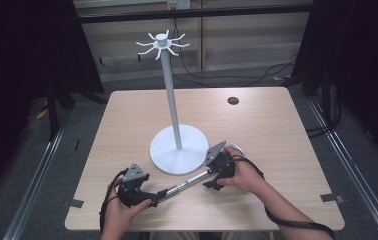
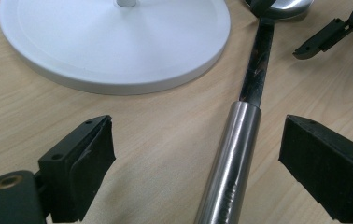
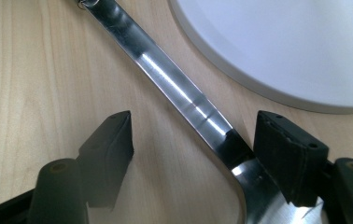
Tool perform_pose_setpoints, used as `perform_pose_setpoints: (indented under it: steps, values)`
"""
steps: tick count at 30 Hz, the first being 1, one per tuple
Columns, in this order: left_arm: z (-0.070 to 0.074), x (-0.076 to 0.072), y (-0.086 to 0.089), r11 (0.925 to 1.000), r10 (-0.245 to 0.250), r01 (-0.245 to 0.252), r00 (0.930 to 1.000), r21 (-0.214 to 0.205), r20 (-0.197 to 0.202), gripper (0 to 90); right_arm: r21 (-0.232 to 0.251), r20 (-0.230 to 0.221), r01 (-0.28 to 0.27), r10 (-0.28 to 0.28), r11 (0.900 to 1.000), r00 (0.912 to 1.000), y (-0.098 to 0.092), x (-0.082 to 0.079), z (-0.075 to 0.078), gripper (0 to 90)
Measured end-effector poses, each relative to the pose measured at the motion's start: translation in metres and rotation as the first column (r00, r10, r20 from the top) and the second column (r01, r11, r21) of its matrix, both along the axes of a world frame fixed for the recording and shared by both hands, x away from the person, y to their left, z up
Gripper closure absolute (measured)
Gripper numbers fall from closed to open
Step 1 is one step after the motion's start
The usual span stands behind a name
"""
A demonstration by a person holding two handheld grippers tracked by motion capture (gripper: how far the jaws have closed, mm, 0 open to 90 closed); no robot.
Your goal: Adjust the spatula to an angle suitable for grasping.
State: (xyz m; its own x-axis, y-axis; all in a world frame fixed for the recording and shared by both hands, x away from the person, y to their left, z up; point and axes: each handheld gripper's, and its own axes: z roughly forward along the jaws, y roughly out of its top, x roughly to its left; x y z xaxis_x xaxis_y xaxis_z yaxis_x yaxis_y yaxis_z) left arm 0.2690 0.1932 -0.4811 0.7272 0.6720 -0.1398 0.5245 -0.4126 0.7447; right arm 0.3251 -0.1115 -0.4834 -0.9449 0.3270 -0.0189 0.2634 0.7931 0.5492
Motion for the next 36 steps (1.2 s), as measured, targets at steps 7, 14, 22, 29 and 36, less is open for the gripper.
perform_pose_setpoints:
  steps: [7, 14, 22, 29, 36]
  values:
    - [0.0001, -0.0001, 0.0001, 1.0, 0.003, -0.003, 1.0, -0.003, 0.002, 10.1, 0.0, -0.016, 0.007, -0.007, 1.0, 0.9998, 0.0012, 0.0021, -0.0039, 38.1]
    - [-0.0002, -0.0001, 0.0, 1.0, 0.003, -0.003, 1.0, -0.004, -0.001, 10.0, -0.009, -0.041, -0.038, 0.037, 0.9992, 0.9985, -0.0007, 0.0048, -0.0011, 55.8]
    - [-0.0004, 0.0, 0.0, 0.9999, 0.005, -0.005, 1.0, -0.01, -0.002, 10.0, -0.028, -0.045, -0.062, 0.061, 0.9977, 0.9971, 0.0005, 0.0051, 0.0007, 59.3]
    - [0.0001, -0.0001, 0.0002, 0.9999, 0.008, -0.008, 1.0, -0.008, 0.002, 9.9, -0.053, -0.067, -0.087, 0.084, 0.9947, 0.9942, 0.0021, 0.0027, 0.0032, 70.4]
    - [0.0009, -0.0002, 0.0005, 0.9998, 0.012, -0.012, 0.9999, -0.016, 0.006, 9.9, -0.082, -0.079, -0.124, 0.118, 0.9888, 0.9899, 0.0055, -0.0022, 0.0056, 75.6]
